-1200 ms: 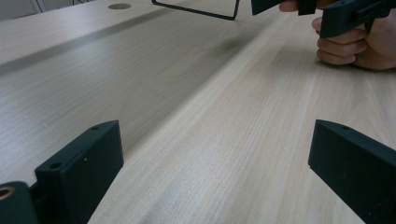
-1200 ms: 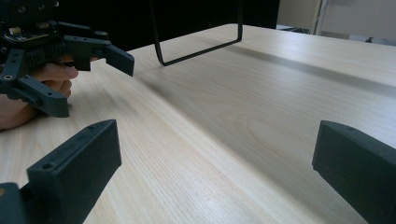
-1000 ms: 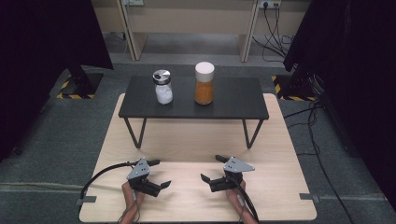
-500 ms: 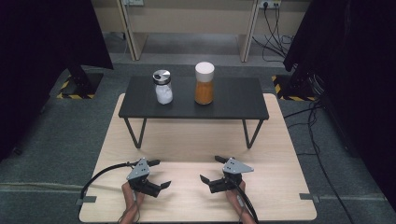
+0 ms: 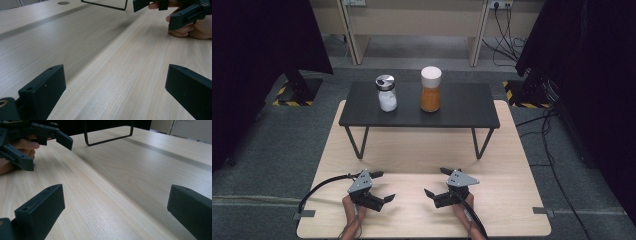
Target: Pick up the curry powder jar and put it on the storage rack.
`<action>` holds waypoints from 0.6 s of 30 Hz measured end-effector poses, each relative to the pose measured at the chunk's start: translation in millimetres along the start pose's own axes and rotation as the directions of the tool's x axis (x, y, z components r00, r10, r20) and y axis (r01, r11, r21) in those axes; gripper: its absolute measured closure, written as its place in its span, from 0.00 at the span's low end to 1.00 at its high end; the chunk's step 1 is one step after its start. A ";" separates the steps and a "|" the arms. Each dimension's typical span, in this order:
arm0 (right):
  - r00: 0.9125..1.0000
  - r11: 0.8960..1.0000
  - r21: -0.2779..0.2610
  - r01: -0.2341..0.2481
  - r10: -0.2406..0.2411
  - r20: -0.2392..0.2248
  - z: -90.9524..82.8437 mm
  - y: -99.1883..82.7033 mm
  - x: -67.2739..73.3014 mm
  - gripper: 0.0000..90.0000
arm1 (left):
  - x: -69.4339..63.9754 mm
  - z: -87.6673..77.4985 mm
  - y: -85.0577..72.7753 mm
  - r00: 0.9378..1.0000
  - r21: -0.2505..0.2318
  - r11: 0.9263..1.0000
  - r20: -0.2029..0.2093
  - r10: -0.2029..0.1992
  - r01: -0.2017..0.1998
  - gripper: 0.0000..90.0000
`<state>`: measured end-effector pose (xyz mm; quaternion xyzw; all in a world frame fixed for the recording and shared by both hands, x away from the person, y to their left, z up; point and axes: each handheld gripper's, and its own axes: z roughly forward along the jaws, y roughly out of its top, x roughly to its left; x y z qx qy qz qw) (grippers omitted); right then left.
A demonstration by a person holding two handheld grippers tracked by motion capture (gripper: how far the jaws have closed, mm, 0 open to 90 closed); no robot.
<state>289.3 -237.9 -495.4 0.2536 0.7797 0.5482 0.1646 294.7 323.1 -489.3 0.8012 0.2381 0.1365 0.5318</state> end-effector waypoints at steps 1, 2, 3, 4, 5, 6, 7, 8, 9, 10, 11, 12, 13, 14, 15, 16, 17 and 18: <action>1.000 1.000 0.000 0.000 0.000 0.000 0.0 0.0 0.0 0.01 | 0.0 0.0 0.0 1.000 0.000 1.000 0.000 0.000 0.000 0.03; 1.000 1.000 0.002 0.002 -0.002 0.001 0.2 0.4 0.4 0.01 | 0.0 -0.1 -0.1 1.000 0.000 1.000 0.000 0.001 -0.001 0.03; 1.000 1.000 0.005 0.005 -0.005 0.002 0.5 0.9 0.8 0.01 | 0.0 0.0 -0.1 1.000 0.000 1.000 0.000 0.000 0.000 0.03; 1.000 1.000 0.008 0.005 -0.005 0.002 0.6 1.3 0.9 0.01 | 0.0 0.0 0.0 1.000 0.000 1.000 0.000 0.001 -0.001 0.03; 1.000 1.000 0.009 0.006 -0.006 0.003 0.8 1.7 1.0 0.01 | 0.0 -0.1 -0.1 1.000 0.000 1.000 0.000 0.001 -0.001 0.03; 1.000 1.000 0.011 0.006 -0.006 0.004 1.0 1.9 1.2 0.01 | 0.0 -0.1 -0.1 1.000 0.000 1.000 0.001 0.001 -0.001 0.03; 1.000 1.000 0.012 0.006 -0.006 0.004 1.1 2.1 1.4 0.01 | 0.0 -0.1 -0.1 1.000 0.000 1.000 0.001 0.001 -0.001 0.03; 1.000 1.000 0.012 0.006 -0.006 0.004 1.1 2.1 1.4 0.01 | 0.0 -0.1 -0.1 1.000 0.000 1.000 0.001 0.001 -0.001 0.03; 1.000 1.000 0.017 0.006 -0.006 0.004 1.5 3.0 1.7 0.01 | -0.1 -0.1 -0.1 1.000 0.000 1.000 0.001 0.000 0.000 0.03; 1.000 1.000 0.020 0.010 -0.010 0.005 1.7 3.6 1.9 0.01 | 0.0 -0.1 -0.1 1.000 0.000 1.000 0.001 0.001 -0.001 0.03; 1.000 1.000 0.020 0.010 -0.010 0.005 1.7 3.6 1.8 0.01 | -0.1 -0.1 -0.1 1.000 0.000 1.000 0.001 0.001 -0.001 0.03; 1.000 1.000 0.020 0.010 -0.011 0.005 1.7 3.6 2.0 0.01 | -0.1 -0.2 -0.1 1.000 -0.001 1.000 0.001 0.001 -0.001 0.03; 1.000 1.000 0.020 0.010 -0.011 0.005 1.7 3.6 2.0 0.01 | -0.1 -0.2 -0.1 1.000 -0.001 1.000 0.001 0.001 -0.001 0.03; 1.000 1.000 0.021 0.011 -0.011 0.006 1.8 3.7 2.1 0.01 | 0.0 -0.2 -0.1 1.000 0.000 1.000 0.001 0.001 -0.001 0.03; 1.000 1.000 0.021 0.012 -0.012 0.005 1.8 3.8 2.2 0.01 | -0.1 -0.2 -0.1 1.000 0.000 1.000 0.001 0.001 -0.001 0.03; 1.000 1.000 0.021 0.013 -0.013 0.005 1.9 3.8 2.3 0.01 | -0.1 -0.2 -0.2 1.000 -0.001 1.000 0.001 0.001 -0.001 0.03; 1.000 1.000 0.022 0.013 -0.014 0.006 2.0 3.9 2.4 0.01 | -0.1 -0.2 -0.3 1.000 -0.001 1.000 0.002 0.002 -0.002 0.03; 1.000 1.000 0.022 0.014 -0.014 0.006 2.0 3.9 2.5 0.01 | -0.2 -0.3 -0.3 1.000 -0.001 1.000 0.002 0.002 -0.002 0.03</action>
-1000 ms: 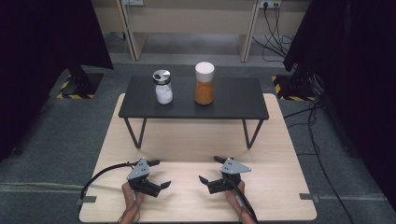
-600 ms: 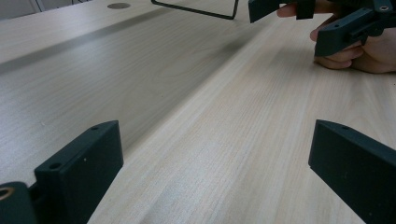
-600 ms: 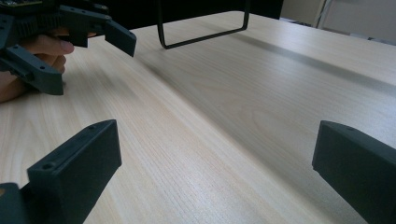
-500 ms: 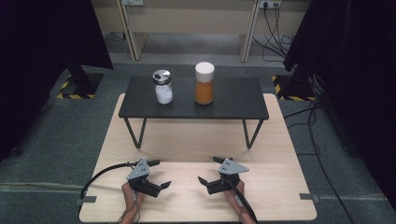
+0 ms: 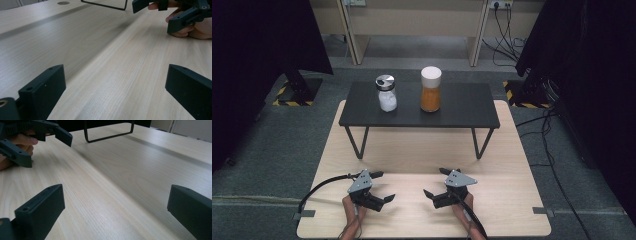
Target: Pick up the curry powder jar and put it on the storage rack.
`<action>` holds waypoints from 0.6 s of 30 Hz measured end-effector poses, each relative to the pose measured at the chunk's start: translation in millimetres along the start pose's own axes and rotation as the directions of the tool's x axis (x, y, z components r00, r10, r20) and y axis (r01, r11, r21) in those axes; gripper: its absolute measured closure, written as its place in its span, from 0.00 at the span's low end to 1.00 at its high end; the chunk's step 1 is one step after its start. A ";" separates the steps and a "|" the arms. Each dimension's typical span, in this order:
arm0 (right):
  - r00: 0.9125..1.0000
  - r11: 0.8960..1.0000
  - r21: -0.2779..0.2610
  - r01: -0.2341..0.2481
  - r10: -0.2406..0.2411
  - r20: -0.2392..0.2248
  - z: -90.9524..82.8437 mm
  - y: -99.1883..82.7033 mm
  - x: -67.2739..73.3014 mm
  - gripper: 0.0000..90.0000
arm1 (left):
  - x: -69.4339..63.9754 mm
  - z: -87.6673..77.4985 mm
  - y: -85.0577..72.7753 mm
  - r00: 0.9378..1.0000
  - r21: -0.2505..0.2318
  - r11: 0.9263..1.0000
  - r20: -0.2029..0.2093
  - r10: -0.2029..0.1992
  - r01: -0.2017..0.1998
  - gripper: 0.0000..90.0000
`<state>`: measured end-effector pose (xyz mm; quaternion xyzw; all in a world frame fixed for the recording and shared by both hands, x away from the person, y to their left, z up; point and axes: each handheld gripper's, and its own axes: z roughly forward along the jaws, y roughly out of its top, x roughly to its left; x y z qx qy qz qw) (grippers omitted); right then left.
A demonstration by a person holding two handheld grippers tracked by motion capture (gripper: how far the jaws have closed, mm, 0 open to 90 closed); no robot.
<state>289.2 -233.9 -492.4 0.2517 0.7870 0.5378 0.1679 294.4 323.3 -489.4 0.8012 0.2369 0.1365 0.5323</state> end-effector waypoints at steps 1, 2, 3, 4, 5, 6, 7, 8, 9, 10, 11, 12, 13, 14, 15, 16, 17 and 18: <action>1.000 1.000 0.000 0.000 0.000 0.000 0.0 0.1 0.0 0.01 | 0.0 0.0 -0.1 1.000 0.000 1.000 0.000 0.000 0.000 0.03; 1.000 1.000 0.000 0.000 0.000 0.000 0.1 0.1 0.0 0.01 | 0.0 0.0 -0.2 1.000 -0.001 1.000 0.000 0.000 0.000 0.03; 1.000 1.000 0.000 0.000 0.000 0.000 0.0 0.0 0.0 0.01 | -0.1 -0.1 -0.2 1.000 -0.001 1.000 0.001 0.000 0.000 0.03; 1.000 1.000 0.000 0.000 0.000 0.000 0.0 0.1 0.0 0.01 | -0.1 -0.1 -0.3 1.000 -0.002 1.000 0.000 0.000 0.000 0.03; 1.000 1.000 0.001 -0.001 0.001 0.000 0.0 0.1 -0.1 0.01 | -0.1 -0.1 -0.3 1.000 -0.001 1.000 0.001 0.000 0.000 0.03; 1.000 1.000 0.001 -0.001 0.001 0.001 0.1 0.1 0.0 0.01 | 0.0 -0.1 -0.3 1.000 -0.001 1.000 0.002 0.000 0.000 0.03; 1.000 1.000 0.001 -0.001 0.001 0.002 0.1 0.2 0.1 0.01 | 0.1 -0.1 -0.2 1.000 -0.001 1.000 0.002 0.000 0.000 0.03; 1.000 1.000 0.001 -0.001 0.001 0.002 0.1 0.2 0.2 0.01 | 0.1 0.0 -0.1 1.000 0.000 1.000 0.002 -0.001 0.001 0.03; 1.000 1.000 0.002 -0.001 0.001 0.001 0.2 0.3 0.2 0.01 | 0.2 0.0 0.0 1.000 0.000 1.000 0.002 -0.001 0.001 0.03; 1.000 1.000 0.002 -0.001 0.001 0.001 0.2 0.4 0.2 0.01 | 0.2 0.0 0.0 1.000 0.000 1.000 0.002 -0.001 0.001 0.03; 1.000 1.000 0.002 -0.001 0.001 0.001 0.2 0.3 0.0 0.01 | 0.3 0.0 0.0 1.000 0.000 1.000 0.002 -0.001 0.001 0.03; 1.000 1.000 0.001 -0.002 0.002 0.000 0.1 0.2 -0.1 0.01 | 0.2 0.0 0.2 1.000 0.001 1.000 0.001 -0.001 0.001 0.03; 1.000 1.000 0.001 -0.003 0.003 -0.001 0.0 0.1 -0.5 0.01 | 0.1 0.0 0.2 1.000 0.001 1.000 0.001 -0.001 0.001 0.03; 1.000 1.000 0.000 -0.004 0.004 0.000 -0.1 -0.1 -0.5 0.01 | 0.2 0.1 0.2 1.000 0.002 1.000 0.001 -0.001 0.001 0.03; 1.000 1.000 -0.003 -0.008 0.008 -0.001 -0.3 -0.5 -0.7 0.01 | 0.2 0.1 0.4 1.000 0.002 1.000 0.001 -0.002 0.002 0.03; 1.000 1.000 -0.004 -0.010 0.010 -0.001 -0.4 -0.8 -0.8 0.01 | 0.2 0.2 0.5 1.000 0.003 1.000 0.000 -0.003 0.003 0.03; 1.000 1.000 -0.006 -0.012 0.012 -0.001 -0.6 -1.1 -1.0 0.01 | 0.2 0.2 0.5 1.000 0.003 1.000 0.000 -0.004 0.004 0.03; 1.000 1.000 -0.006 -0.013 0.013 -0.002 -0.5 -1.0 -1.5 0.01 | 0.3 0.3 0.5 1.000 0.003 1.000 0.000 -0.004 0.004 0.03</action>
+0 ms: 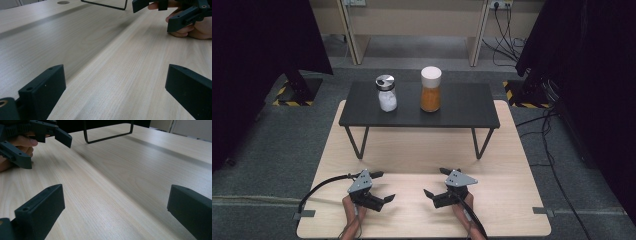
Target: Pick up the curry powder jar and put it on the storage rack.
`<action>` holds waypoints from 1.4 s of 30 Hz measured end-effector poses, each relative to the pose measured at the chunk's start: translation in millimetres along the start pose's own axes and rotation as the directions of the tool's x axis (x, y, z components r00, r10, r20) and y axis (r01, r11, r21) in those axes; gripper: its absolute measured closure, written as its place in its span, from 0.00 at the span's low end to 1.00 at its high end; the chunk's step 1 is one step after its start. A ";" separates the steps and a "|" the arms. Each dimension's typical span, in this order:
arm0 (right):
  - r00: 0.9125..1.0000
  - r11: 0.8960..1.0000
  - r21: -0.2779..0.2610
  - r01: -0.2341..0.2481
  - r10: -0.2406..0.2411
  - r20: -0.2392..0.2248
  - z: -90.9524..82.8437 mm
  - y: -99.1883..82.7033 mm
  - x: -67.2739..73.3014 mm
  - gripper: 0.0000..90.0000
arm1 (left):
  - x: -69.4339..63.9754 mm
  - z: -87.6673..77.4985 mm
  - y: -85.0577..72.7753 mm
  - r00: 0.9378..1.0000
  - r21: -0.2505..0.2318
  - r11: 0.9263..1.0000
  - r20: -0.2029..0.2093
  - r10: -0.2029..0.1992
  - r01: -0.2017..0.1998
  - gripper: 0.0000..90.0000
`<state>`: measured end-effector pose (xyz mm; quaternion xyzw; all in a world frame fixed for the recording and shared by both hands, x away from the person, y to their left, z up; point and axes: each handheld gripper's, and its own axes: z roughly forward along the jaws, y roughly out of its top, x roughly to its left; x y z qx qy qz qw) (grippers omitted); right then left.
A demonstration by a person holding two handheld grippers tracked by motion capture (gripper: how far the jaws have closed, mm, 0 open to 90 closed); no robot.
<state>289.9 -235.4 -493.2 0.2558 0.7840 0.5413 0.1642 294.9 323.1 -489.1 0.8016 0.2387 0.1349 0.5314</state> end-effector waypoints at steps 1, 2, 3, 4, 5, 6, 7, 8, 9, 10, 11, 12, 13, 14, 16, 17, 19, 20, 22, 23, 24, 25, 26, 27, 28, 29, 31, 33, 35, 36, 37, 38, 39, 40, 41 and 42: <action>1.000 1.000 0.002 -0.002 0.002 -0.002 0.1 0.3 -0.7 0.01 | 0.5 0.2 0.3 1.000 0.001 1.000 0.001 -0.001 0.001 0.03; 1.000 1.000 0.002 -0.002 0.002 -0.002 0.1 0.3 -0.7 0.01 | 0.5 0.2 0.3 1.000 0.001 1.000 0.001 -0.001 0.001 0.03; 1.000 1.000 0.001 -0.002 0.002 -0.007 0.0 0.2 -1.7 0.01 | 0.6 0.3 0.3 1.000 0.001 1.000 0.001 -0.002 0.002 0.03; 1.000 1.000 0.002 -0.001 0.001 -0.008 0.2 0.4 -1.8 0.01 | 0.6 0.3 0.2 1.000 0.001 1.000 0.001 -0.002 0.002 0.03; 1.000 1.000 0.004 0.000 0.000 -0.009 0.4 0.7 -1.7 0.01 | 0.7 0.3 0.2 1.000 0.001 1.000 0.001 -0.002 0.002 0.03; 1.000 1.000 0.006 0.001 -0.001 -0.009 0.6 1.2 -1.5 0.01 | 0.7 0.3 0.2 1.000 0.000 1.000 0.001 -0.002 0.002 0.03; 1.000 1.000 0.008 0.001 -0.001 -0.008 0.7 1.4 -1.5 0.01 | 0.6 0.1 0.1 1.000 0.000 1.000 0.001 0.001 -0.001 0.03; 1.000 1.000 0.008 -0.002 0.002 -0.007 0.7 1.5 -1.6 0.01 | 0.5 0.1 0.1 1.000 0.000 1.000 0.001 0.002 -0.002 0.03; 1.000 1.000 0.008 -0.004 0.004 -0.007 0.7 1.5 -1.7 0.01 | 0.4 0.1 -0.1 1.000 -0.001 1.000 0.001 0.000 0.000 0.03; 1.000 1.000 0.009 -0.004 0.004 -0.009 0.8 1.6 -2.0 0.01 | 0.5 0.1 -0.1 1.000 -0.001 1.000 0.001 0.001 -0.001 0.03; 1.000 1.000 0.010 -0.003 0.003 -0.010 0.9 1.8 -2.1 0.01 | 0.7 0.1 0.1 1.000 0.000 1.000 0.001 0.001 -0.001 0.03; 1.000 1.000 0.011 -0.002 0.002 -0.009 0.9 1.9 -1.8 0.01 | 0.6 0.2 0.1 1.000 0.000 1.000 0.001 -0.001 0.001 0.03; 1.000 1.000 0.011 -0.001 0.001 -0.006 0.9 2.0 -1.3 0.01 | 0.5 0.2 0.1 1.000 0.000 1.000 0.001 -0.001 0.001 0.03; 1.000 1.000 0.011 0.000 0.000 -0.004 1.0 2.0 -0.8 0.01 | 0.5 0.1 0.1 1.000 0.000 1.000 0.001 0.001 -0.001 0.03; 1.000 1.000 0.011 0.002 -0.002 -0.004 1.2 2.1 -0.6 0.01 | 0.4 0.0 -0.1 1.000 -0.001 1.000 0.001 0.001 -0.001 0.03; 1.000 1.000 0.011 0.002 -0.002 -0.004 1.2 2.1 -0.6 0.01 | 0.4 0.0 -0.1 1.000 -0.001 1.000 0.001 0.001 -0.001 0.03; 1.000 1.000 0.013 0.004 -0.004 -0.004 1.3 2.3 -0.4 0.01 | 0.6 0.1 0.0 1.000 -0.001 1.000 0.002 0.000 0.000 0.03; 1.000 1.000 0.016 0.005 -0.005 -0.002 1.5 3.0 0.3 0.01 | 0.4 0.0 -0.1 1.000 -0.001 1.000 0.001 0.001 -0.001 0.03; 1.000 1.000 0.018 0.007 -0.007 0.001 1.7 3.3 0.8 0.01 | 0.4 -0.1 -0.3 1.000 -0.002 1.000 0.002 0.002 -0.002 0.03; 1.000 1.000 0.018 0.007 -0.007 0.001 1.7 3.3 0.8 0.01 | 0.5 0.1 0.0 1.000 -0.001 1.000 0.001 0.001 -0.001 0.03; 1.000 1.000 0.019 0.008 -0.008 0.000 1.8 3.5 0.8 0.01 | 0.4 0.1 0.1 1.000 0.000 1.000 0.000 0.002 -0.002 0.03; 1.000 1.000 0.019 0.008 -0.008 0.000 1.8 3.5 0.8 0.01 | 0.1 0.1 -0.1 1.000 -0.001 1.000 0.000 0.000 0.000 0.03; 1.000 1.000 0.019 0.007 -0.007 0.001 1.7 3.4 0.9 0.01 | 0.2 0.0 -0.3 1.000 -0.002 1.000 0.001 0.001 -0.001 0.03; 1.000 1.000 0.018 0.006 -0.006 0.001 1.7 3.3 0.9 0.01 | 0.3 0.0 -0.3 1.000 -0.002 1.000 0.001 0.001 -0.001 0.03; 1.000 1.000 0.018 0.006 -0.006 0.001 1.7 3.3 0.9 0.01 | 0.5 0.1 0.1 1.000 0.000 1.000 0.000 0.001 -0.001 0.03; 1.000 1.000 0.018 0.006 -0.006 0.001 1.7 3.3 0.8 0.01 | 0.5 0.1 0.1 1.000 0.000 1.000 0.000 0.001 -0.001 0.03; 1.000 1.000 0.018 0.006 -0.006 -0.001 1.7 3.2 0.6 0.01 | 0.5 0.1 0.0 1.000 -0.001 1.000 0.001 0.000 0.000 0.03; 1.000 1.000 0.018 0.006 -0.005 -0.001 1.7 3.2 0.4 0.01 | 0.6 0.2 0.1 1.000 0.000 1.000 0.001 -0.001 0.001 0.03; 1.000 1.000 0.017 0.005 -0.005 -0.003 1.6 3.1 0.1 0.01 | 0.7 0.2 0.1 1.000 0.000 1.000 0.002 -0.001 0.001 0.03; 1.000 1.000 0.017 0.004 -0.004 -0.003 1.6 3.1 0.1 0.01 | 0.5 0.2 0.1 1.000 0.000 1.000 0.001 -0.001 0.001 0.03; 1.000 1.000 0.017 0.005 -0.005 -0.002 1.6 3.1 0.1 0.01 | 0.6 0.2 0.1 1.000 0.000 1.000 0.001 -0.001 0.001 0.03; 1.000 1.000 0.017 0.005 -0.005 -0.002 1.6 3.1 0.1 0.01 | 0.6 0.2 0.1 1.000 0.000 1.000 0.001 -0.001 0.001 0.03; 1.000 1.000 0.017 0.005 -0.005 -0.002 1.6 3.1 0.2 0.01 | 0.6 0.2 0.1 1.000 0.000 1.000 0.001 -0.001 0.001 0.03; 1.000 1.000 0.017 0.005 -0.005 -0.002 1.6 3.1 0.2 0.01 | 0.7 0.2 0.1 1.000 0.000 1.000 0.002 -0.001 0.001 0.03; 1.000 1.000 0.017 0.005 -0.005 -0.002 1.6 3.1 0.2 0.01 | 0.7 0.2 0.1 1.000 0.000 1.000 0.002 -0.001 0.001 0.03; 1.000 1.000 0.017 0.004 -0.004 -0.001 1.6 3.0 0.3 0.01 | 0.7 0.2 0.1 1.000 0.000 1.000 0.002 -0.001 0.001 0.03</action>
